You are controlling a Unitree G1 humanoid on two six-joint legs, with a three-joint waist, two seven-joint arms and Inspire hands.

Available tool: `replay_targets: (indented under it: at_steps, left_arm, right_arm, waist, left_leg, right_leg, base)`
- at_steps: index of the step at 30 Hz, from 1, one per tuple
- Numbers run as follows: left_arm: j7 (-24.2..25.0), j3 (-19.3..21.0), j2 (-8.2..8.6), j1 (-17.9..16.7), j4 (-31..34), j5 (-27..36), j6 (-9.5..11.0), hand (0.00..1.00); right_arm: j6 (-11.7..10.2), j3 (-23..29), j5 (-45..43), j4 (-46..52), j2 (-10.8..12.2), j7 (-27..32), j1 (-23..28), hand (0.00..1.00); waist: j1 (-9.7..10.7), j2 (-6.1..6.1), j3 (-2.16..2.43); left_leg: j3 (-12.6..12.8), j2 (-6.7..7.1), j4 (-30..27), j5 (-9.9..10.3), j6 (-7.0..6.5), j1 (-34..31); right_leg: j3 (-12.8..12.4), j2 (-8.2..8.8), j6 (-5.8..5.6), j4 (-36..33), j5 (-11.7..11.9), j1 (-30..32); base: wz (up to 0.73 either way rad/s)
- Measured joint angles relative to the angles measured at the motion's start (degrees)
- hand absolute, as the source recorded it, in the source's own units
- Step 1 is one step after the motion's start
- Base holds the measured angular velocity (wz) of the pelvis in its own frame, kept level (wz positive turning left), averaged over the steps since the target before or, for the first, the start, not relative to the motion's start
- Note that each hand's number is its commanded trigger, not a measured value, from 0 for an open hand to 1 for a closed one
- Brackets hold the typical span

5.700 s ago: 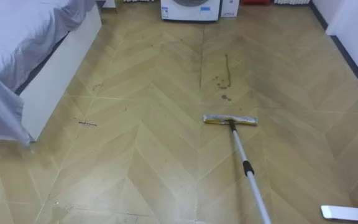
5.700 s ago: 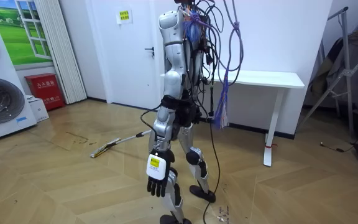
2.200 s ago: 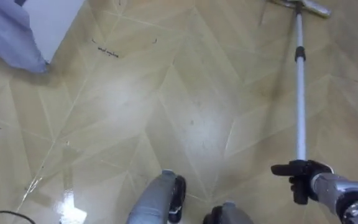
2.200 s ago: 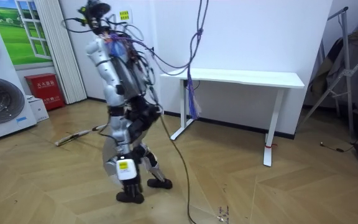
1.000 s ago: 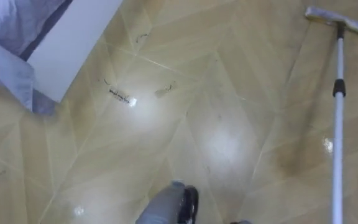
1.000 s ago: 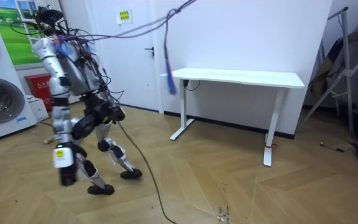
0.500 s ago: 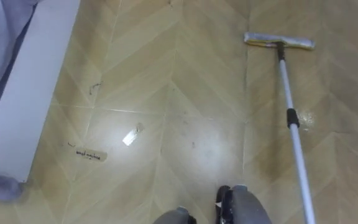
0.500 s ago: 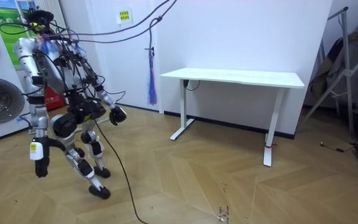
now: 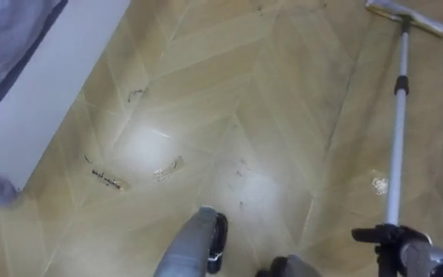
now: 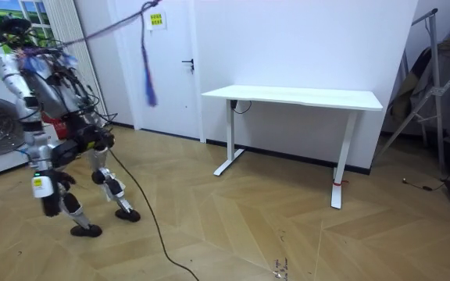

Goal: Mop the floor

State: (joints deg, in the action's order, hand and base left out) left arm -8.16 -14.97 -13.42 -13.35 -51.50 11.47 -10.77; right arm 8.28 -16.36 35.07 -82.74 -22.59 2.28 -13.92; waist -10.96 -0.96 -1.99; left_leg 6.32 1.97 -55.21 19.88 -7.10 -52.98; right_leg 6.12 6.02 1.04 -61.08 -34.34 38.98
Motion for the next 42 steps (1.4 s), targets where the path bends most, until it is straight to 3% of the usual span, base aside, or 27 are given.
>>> replay_targets:
  at_steps: [1, 2, 4, 6, 7, 8, 9, 10, 11, 12, 14, 16, 18, 19, 21, 23, 25, 29, 31, 34, 36, 38, 42]
  left_arm:
    - [-0.1, 1.5, 0.90, 0.3, 0.0, -0.5, 0.7, 0.00]
    - [-0.2, 1.9, 1.21, 0.4, 0.0, -0.5, 1.0, 0.00]
    - [-0.3, 2.3, 1.58, 0.5, 0.4, -0.5, 2.4, 0.00]
    - [-0.9, 2.5, 1.99, 1.2, -0.1, -0.5, 2.5, 0.00]
    - [-1.4, 3.1, 2.62, 1.4, -0.4, -0.5, 2.5, 0.00]
    - [-1.5, 3.3, 2.84, 1.4, -0.5, -0.5, 2.6, 0.00]
    - [-1.8, 3.3, 3.21, 1.4, -0.8, -0.6, 2.6, 0.00]
    - [-2.3, 3.3, 3.64, 1.3, -1.5, -1.0, 2.5, 0.00]
    - [-2.4, 3.3, 3.75, 1.3, -2.0, -1.1, 2.5, 0.00]
    - [-2.5, 3.3, 4.18, 1.3, -3.2, -1.0, 2.4, 0.00]
    - [-2.5, 3.3, 5.26, 1.3, -4.1, -0.9, 1.9, 0.00]
    - [-2.6, 3.6, 5.79, 1.3, -4.2, -0.8, 1.8, 0.00]
    - [-2.6, 3.8, 5.73, 1.5, -4.2, -0.9, 1.8, 0.00]
    - [-2.7, 4.6, 5.77, 1.8, -4.7, -0.9, 1.8, 0.00]
    - [-2.8, 4.8, 5.70, 2.9, -5.6, -0.8, 1.8, 0.00]
    - [-2.9, 5.6, 5.63, 3.4, -6.0, -0.8, 2.0, 0.00]
    - [-2.9, 5.8, 5.50, 4.5, -7.9, -0.5, 2.0, 0.00]
    - [-2.9, 7.3, 4.34, 6.4, -10.8, -1.0, 1.7, 0.00]
    - [-2.9, 8.1, 3.50, 6.3, -11.4, -1.1, 2.0, 0.00]
    - [-2.9, 9.3, 3.10, 5.7, -11.8, -1.3, 2.4, 0.00]
    - [-2.9, 10.5, 3.26, 4.4, -10.9, -3.5, 2.6, 0.00]
    - [-2.9, 11.4, 3.27, 3.8, -11.0, -5.3, 3.0, 0.00]
    - [-3.4, 14.0, 3.73, 2.2, -10.9, -10.0, 3.7, 0.00]
  right_arm:
    - [0.0, -0.4, 0.0, -0.8, 0.0, 0.1, 2.5, 1.00]
    - [0.0, -0.5, -0.1, -1.1, 0.1, 0.3, 4.0, 1.00]
    - [0.0, -1.0, -0.6, -1.1, 1.4, 2.1, 9.0, 1.00]
    - [0.0, -0.8, -1.5, -1.2, 3.8, 4.7, 11.2, 1.00]
    - [0.0, -0.8, -1.7, -1.2, 5.5, 6.1, 11.9, 1.00]
    - [0.0, -0.8, -1.7, -1.2, 6.2, 6.5, 12.2, 1.00]
    - [0.0, -0.7, -1.7, -1.1, 7.7, 6.8, 13.1, 1.00]
    - [0.0, -0.2, -2.3, -1.1, 8.9, 7.4, 14.0, 1.00]
    - [0.0, -0.1, -2.5, -1.1, 9.3, 7.6, 14.3, 1.00]
    - [0.3, 0.4, -3.2, -1.0, 9.8, 7.6, 14.6, 1.00]
    - [1.3, 1.0, -3.7, -0.6, 9.8, 7.7, 14.3, 1.00]
    - [3.2, 2.0, -4.0, -0.4, 9.6, 8.3, 12.0, 1.00]
    - [4.2, 2.3, -4.0, 0.2, 8.9, 8.4, 8.7, 1.00]
    - [4.4, 2.7, -4.3, 0.1, 8.6, 8.3, 5.7, 1.00]
    - [4.3, 3.6, -4.5, 0.4, 8.4, 7.9, 1.6, 1.00]
    - [4.2, 5.1, -4.5, 0.3, 8.4, 6.7, -1.9, 1.00]
    - [4.0, 6.9, -4.5, 0.5, 8.4, 5.3, -5.7, 1.00]
    - [3.5, 8.9, -4.6, 0.5, 8.3, 3.4, -6.2, 1.00]
    - [3.1, 8.7, -4.9, 0.3, 8.2, 2.2, -3.5, 1.00]
    - [2.0, 8.5, -5.4, 0.3, 8.2, 1.1, 1.0, 1.00]
    - [0.3, 8.1, -7.2, 0.4, 8.3, 0.5, 6.1, 1.00]
    - [-0.9, 8.2, -8.8, 0.5, 9.0, 0.6, 9.5, 1.00]
    - [-2.3, 7.5, -10.7, 1.7, 10.8, 0.6, 15.5, 1.00]
  waist:
    - [0.4, 0.66, 0.41]
    - [1.0, 1.15, 0.68]
    - [3.0, 2.73, 1.58]
    - [3.9, 3.37, 1.31]
    - [4.5, 4.18, 0.97]
    - [4.7, 4.31, 0.91]
    - [5.2, 4.47, 0.97]
    - [6.0, 4.53, 1.00]
    - [6.1, 4.25, 0.88]
    - [6.3, 3.82, 0.63]
    - [6.2, 4.11, 0.85]
    - [5.6, 2.71, 0.50]
    - [5.5, 2.03, 0.53]
    - [5.5, 1.34, 0.56]
    - [5.5, 1.14, 0.40]
    - [4.6, 0.37, 0.05]
    - [4.0, 0.29, 0.03]
    - [3.4, 0.28, 0.10]
    - [3.7, 0.30, 0.12]
    - [3.7, 0.37, 0.26]
    - [4.5, 0.65, 0.72]
    - [4.9, 0.04, 1.64]
    - [6.3, -0.45, 2.07]
  left_leg:
    - [0.6, 0.30, -0.4, 1.6, -0.71, 1.3]
    - [0.5, 0.78, -0.4, 2.3, -0.99, 1.8]
    - [-1.0, 2.31, 0.2, 4.1, -1.73, 3.4]
    - [-3.7, 3.60, 1.3, 4.3, -1.50, 4.7]
    - [-5.2, 3.81, 2.2, 4.5, -1.19, 6.0]
    - [-5.3, 3.79, 2.9, 4.5, -1.10, 6.9]
    - [-5.3, 3.81, 4.4, 4.6, -0.97, 8.7]
    - [-5.3, 3.89, 5.3, 4.9, -0.67, 10.5]
    - [-5.3, 3.93, 5.4, 5.3, -0.49, 11.3]
    - [-5.6, 3.92, 5.5, 6.1, 0.04, 12.7]
    - [-7.0, 3.63, 6.4, 6.6, 0.94, 14.4]
    - [-7.0, 3.17, 7.7, 6.9, 1.56, 16.7]
    - [-7.0, 2.72, 8.0, 6.8, 2.04, 17.6]
    - [-7.1, 2.52, 8.5, 6.6, 2.46, 18.0]
    - [-7.9, 1.86, 9.2, 6.2, 3.13, 18.8]
    - [-7.1, 0.66, 11.0, 5.7, 3.57, 20.7]
    - [-7.3, 0.36, 14.6, 4.2, 3.86, 23.9]
    - [-7.3, -0.39, 22.4, 1.0, 4.13, 30.2]
    - [-7.2, -0.43, 28.3, -1.0, 4.23, 35.7]
    - [-7.3, -0.57, 33.1, -2.3, 4.19, 40.9]
    - [-6.7, -1.14, 36.6, -3.0, 4.20, 45.4]
    - [-6.0, -1.18, 39.4, -4.1, 4.41, 48.1]
    - [-4.6, -1.63, 43.2, -4.7, 4.75, 54.6]
  right_leg:
    - [-1.3, -0.22, -1.93, -2.6, 1.9, 0.3]
    - [-1.6, -0.07, -2.49, -3.9, 3.1, 0.7]
    - [-3.8, -0.54, -2.93, -8.8, 8.2, 3.0]
    - [-5.0, -2.21, -2.85, -9.2, 8.3, 6.2]
    - [-5.2, -3.59, -2.68, -6.6, 8.2, 8.3]
    - [-5.2, -4.08, -2.67, -4.5, 8.3, 9.3]
    - [-5.1, -4.54, -2.17, 1.2, 8.9, 10.2]
    - [-5.2, -4.54, -1.61, 8.0, 10.9, 10.0]
    - [-5.1, -4.45, -1.28, 10.7, 12.8, 9.8]
    - [-4.2, -4.08, 0.27, 11.8, 16.6, 8.9]
    - [-2.9, -4.46, 1.38, 13.2, 16.6, 6.8]
    - [-2.7, -4.72, 2.28, 13.4, 15.9, 4.8]
    - [-2.6, -5.14, 2.68, 13.7, 15.8, 4.1]
    - [-2.3, -5.27, 3.15, 14.2, 15.9, 3.7]
    - [-1.0, -5.69, 3.68, 16.3, 16.7, 2.0]
    - [-0.9, -6.72, 4.08, 18.8, 17.9, -0.1]
    - [-0.3, -7.11, 4.16, 23.0, 19.4, -3.9]
    - [1.0, -7.18, 4.14, 30.7, 22.1, -10.8]
    - [1.5, -7.30, 3.92, 36.0, 23.6, -16.3]
    - [1.8, -7.72, 3.72, 40.1, 24.3, -21.3]
    - [2.1, -8.18, 3.52, 43.4, 24.7, -25.6]
    - [1.8, -8.19, 3.47, 44.3, 24.7, -27.5]
    - [1.9, -9.02, 3.44, 48.1, 24.7, -34.0]
  base:
    - [-0.08]
    - [0.00]
    - [0.07]
    - [-0.21]
    - [-0.29]
    - [-0.22]
    - [-0.07]
    - [0.00]
    - [0.04]
    - [-0.04]
    - [0.00]
    - [0.02]
    - [0.00]
    - [0.00]
    - [0.13]
    - [-0.01]
    - [0.07]
    - [0.22]
    - [0.13]
    - [0.06]
    - [0.05]
    - [-0.04]
    - [-0.03]
